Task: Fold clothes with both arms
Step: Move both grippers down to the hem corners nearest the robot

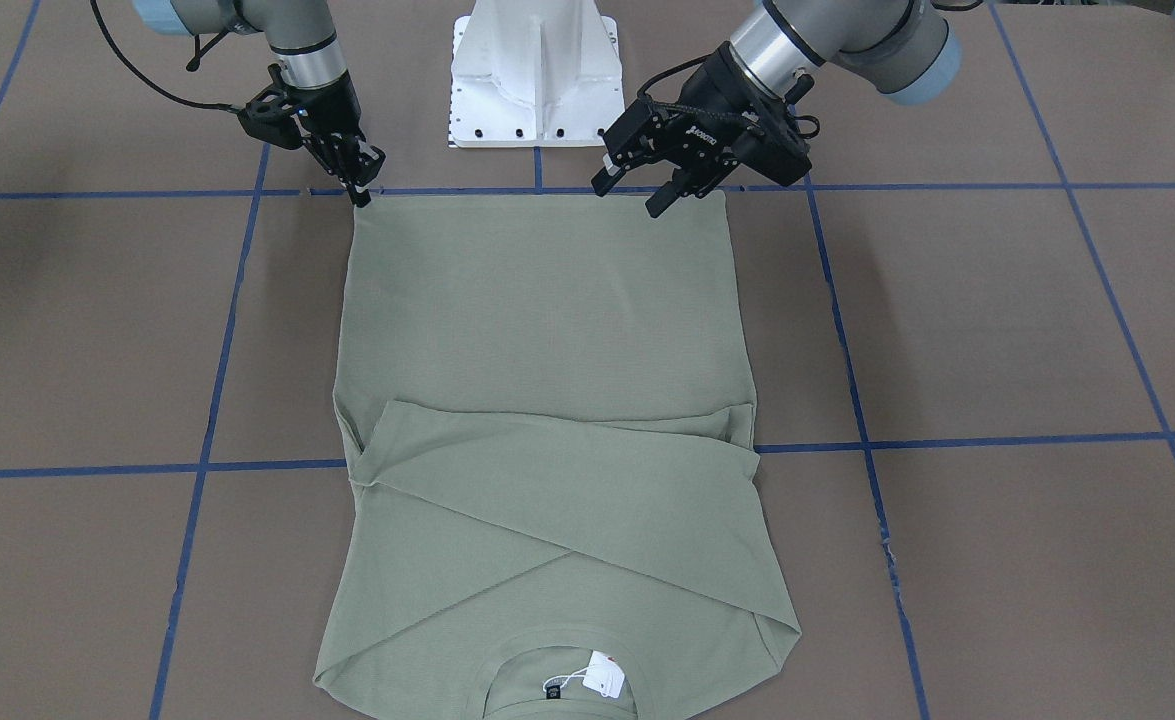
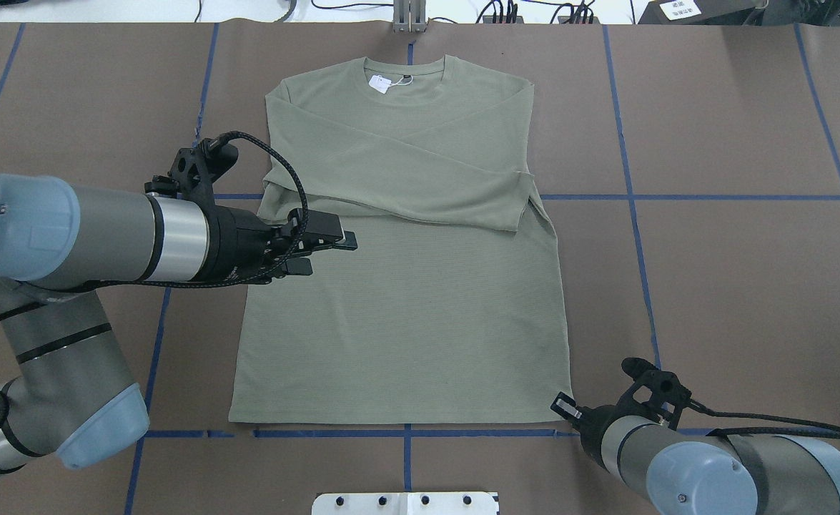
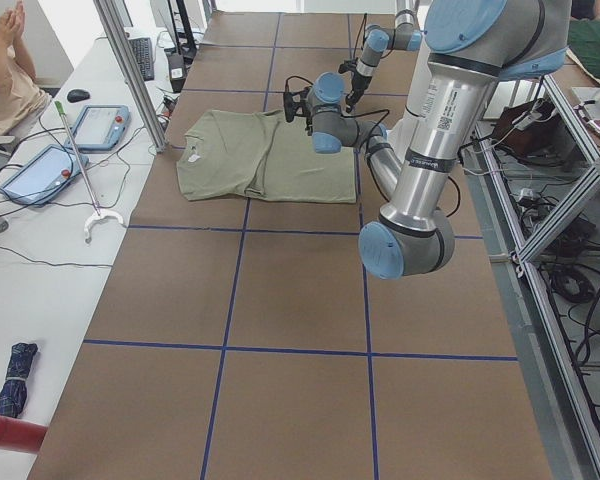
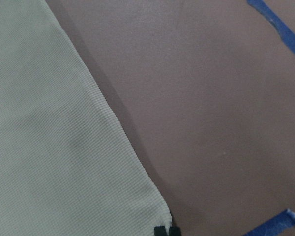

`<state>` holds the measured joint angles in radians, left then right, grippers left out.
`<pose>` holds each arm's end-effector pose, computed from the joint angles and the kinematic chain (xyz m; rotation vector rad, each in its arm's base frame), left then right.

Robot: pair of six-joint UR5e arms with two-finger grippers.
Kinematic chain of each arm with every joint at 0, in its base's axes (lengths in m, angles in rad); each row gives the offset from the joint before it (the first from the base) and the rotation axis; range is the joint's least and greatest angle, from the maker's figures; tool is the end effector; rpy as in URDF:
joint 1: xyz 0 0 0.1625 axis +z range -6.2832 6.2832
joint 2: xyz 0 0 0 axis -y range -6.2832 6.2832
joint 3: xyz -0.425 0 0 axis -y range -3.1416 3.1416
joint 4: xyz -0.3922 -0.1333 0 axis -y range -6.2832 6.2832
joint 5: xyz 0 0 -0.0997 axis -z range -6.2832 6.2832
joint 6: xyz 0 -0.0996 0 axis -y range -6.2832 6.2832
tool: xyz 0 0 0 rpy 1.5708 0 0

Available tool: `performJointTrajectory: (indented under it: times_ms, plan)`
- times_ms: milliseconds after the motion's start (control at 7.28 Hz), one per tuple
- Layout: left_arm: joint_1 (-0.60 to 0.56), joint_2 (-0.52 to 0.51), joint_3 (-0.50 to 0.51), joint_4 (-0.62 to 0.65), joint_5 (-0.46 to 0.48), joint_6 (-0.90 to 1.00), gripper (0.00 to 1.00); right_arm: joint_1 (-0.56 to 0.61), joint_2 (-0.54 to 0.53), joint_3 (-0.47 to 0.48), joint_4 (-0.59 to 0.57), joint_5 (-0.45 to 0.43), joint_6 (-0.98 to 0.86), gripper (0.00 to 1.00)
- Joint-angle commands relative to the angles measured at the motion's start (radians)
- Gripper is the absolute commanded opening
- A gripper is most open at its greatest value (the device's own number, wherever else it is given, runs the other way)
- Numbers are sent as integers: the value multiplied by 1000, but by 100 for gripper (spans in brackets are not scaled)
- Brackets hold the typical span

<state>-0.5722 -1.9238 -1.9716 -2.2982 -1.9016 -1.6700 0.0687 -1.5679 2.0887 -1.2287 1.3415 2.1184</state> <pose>0.3956 -0.3749 0.2020 0.0834 1.4908 -0.2978 -0.4681 -0.1885 0.3797 0.0051 -0.9035 0.6737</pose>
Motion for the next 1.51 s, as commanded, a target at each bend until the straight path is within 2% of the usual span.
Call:
performJointTrajectory:
  times_ms: [0, 275, 412, 687, 825, 962, 1374]
  plan:
    - [2, 87, -62, 6, 1, -19, 88, 3, -9, 33, 0, 25, 0, 0]
    - [6, 134, -75, 8, 1, -19, 88, 0, -4, 53, 2, 31, 0, 0]
    - [15, 193, -70, 8, 16, -16, 88, -1, 2, 72, 2, 37, 0, 0]
    - [43, 282, -128, 20, 35, -16, 88, -1, 17, 88, 3, 97, 0, 0]
    - [87, 311, -128, 86, 76, -16, 88, 15, 16, 94, 3, 97, 0, 0]
    - [157, 328, -128, 167, 179, -17, 88, 20, 19, 96, 3, 97, 0, 0]
    - [290, 330, -118, 278, 236, -91, 86, 46, 14, 117, 2, 100, -5, 0]
